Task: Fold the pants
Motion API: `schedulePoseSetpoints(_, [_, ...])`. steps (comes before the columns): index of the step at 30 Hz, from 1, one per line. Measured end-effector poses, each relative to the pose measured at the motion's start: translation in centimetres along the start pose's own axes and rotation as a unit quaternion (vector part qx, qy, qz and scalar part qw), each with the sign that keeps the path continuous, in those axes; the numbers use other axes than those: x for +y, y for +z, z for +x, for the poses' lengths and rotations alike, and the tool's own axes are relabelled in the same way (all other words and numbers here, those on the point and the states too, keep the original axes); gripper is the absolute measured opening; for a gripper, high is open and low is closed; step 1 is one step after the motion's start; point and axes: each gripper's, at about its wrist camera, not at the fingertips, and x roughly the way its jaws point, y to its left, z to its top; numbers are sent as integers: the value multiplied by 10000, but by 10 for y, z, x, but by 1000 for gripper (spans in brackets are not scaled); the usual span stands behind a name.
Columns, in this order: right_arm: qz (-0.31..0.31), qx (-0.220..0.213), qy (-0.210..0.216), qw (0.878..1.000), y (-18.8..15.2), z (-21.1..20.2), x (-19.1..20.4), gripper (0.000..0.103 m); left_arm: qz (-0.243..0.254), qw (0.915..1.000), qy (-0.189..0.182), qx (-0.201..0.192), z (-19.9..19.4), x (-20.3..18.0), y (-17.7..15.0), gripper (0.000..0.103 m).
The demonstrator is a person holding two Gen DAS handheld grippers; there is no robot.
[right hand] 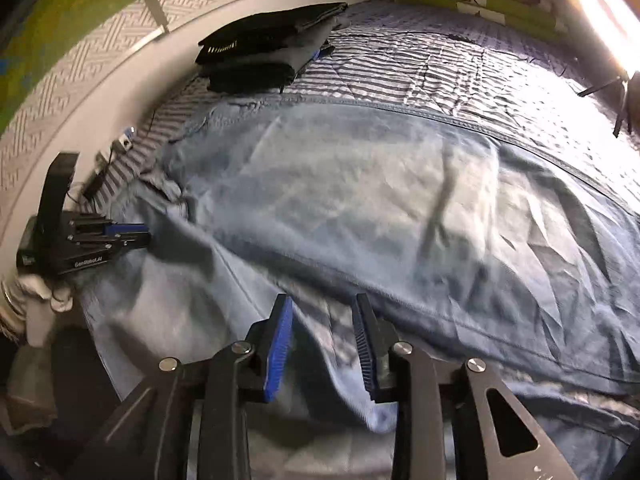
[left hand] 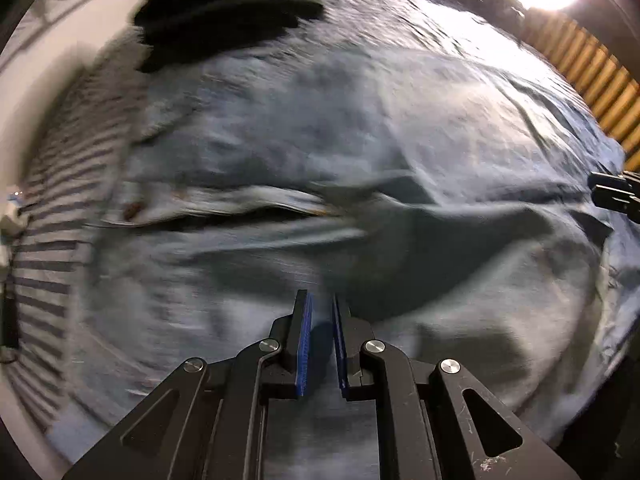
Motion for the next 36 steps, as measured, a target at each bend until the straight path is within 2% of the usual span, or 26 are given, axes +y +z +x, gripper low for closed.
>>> schedulePoseSetpoints(1, [5,48,9,10000,3,7,1,30,-249,9996,160,-23,-2,19,-1,14])
schedulePoseSetpoints(3, [-157,239,-87,9996,5,25,9,32,-765,9967,248,66,1,56,-1,17])
schedulePoseSetpoints(4, [-316,405,-390,9979,4,38,13,32,-1087,9938,222,63,0,76,-6,16])
schedulePoseSetpoints(5, [-365,434,-564,9968,-2,37,10,32,-1384,9904,-34,-5,-6,94,-11,15])
schedulePoseSetpoints(6, [-303,390,-555,9972,-3,36,8,31,-1525,9883,-85,-57,-10,102,-14,15])
schedulePoseSetpoints(7, [-140,315,-423,9985,-6,31,5,32,-1595,9870,88,-175,-20,110,-20,16])
schedulePoseSetpoints(9, [140,88,-269,9995,-15,9,-3,32,-1582,9860,330,-403,-40,122,-28,23])
schedulePoseSetpoints(14, [613,-645,-692,9936,-62,-65,-17,33,-2229,9712,-20,-846,-81,150,-60,38])
schedulePoseSetpoints(16, [965,-836,-931,9874,-89,-88,-25,33,-2375,9665,-84,-968,-93,155,-77,39])
schedulePoseSetpoints(18, [1360,-1040,-1309,9765,-120,-109,-35,33,-2435,9647,-130,-991,-99,156,-95,39])
schedulePoseSetpoints(21, [1895,-1080,-1806,9591,-166,-139,-49,33,-2502,9637,-158,-922,-101,156,-118,39])
schedulePoseSetpoints(24, [2550,-1171,-2097,9366,-216,-172,-70,34,-2621,9595,-375,-964,-103,154,-132,39])
schedulePoseSetpoints(26, [3132,-1171,-2263,9149,-254,-195,-90,34,-2644,9585,-416,-980,-103,153,-138,40])
schedulePoseSetpoints(29, [4045,-1290,-2245,8771,-308,-229,-120,35,-2746,9557,-488,-945,-101,155,-144,45])
schedulePoseSetpoints(32, [4666,-1465,-2119,8461,-349,-249,-142,35,-2836,9520,-723,-893,-96,158,-145,57])
schedulePoseSetpoints(34, [4927,-1534,-1950,8340,-366,-251,-152,35,-2952,9479,-858,-838,-91,159,-147,60])
schedulePoseSetpoints(36, [5006,-1530,-1871,8313,-372,-246,-160,35,-2992,9471,-839,-802,-87,160,-147,60])
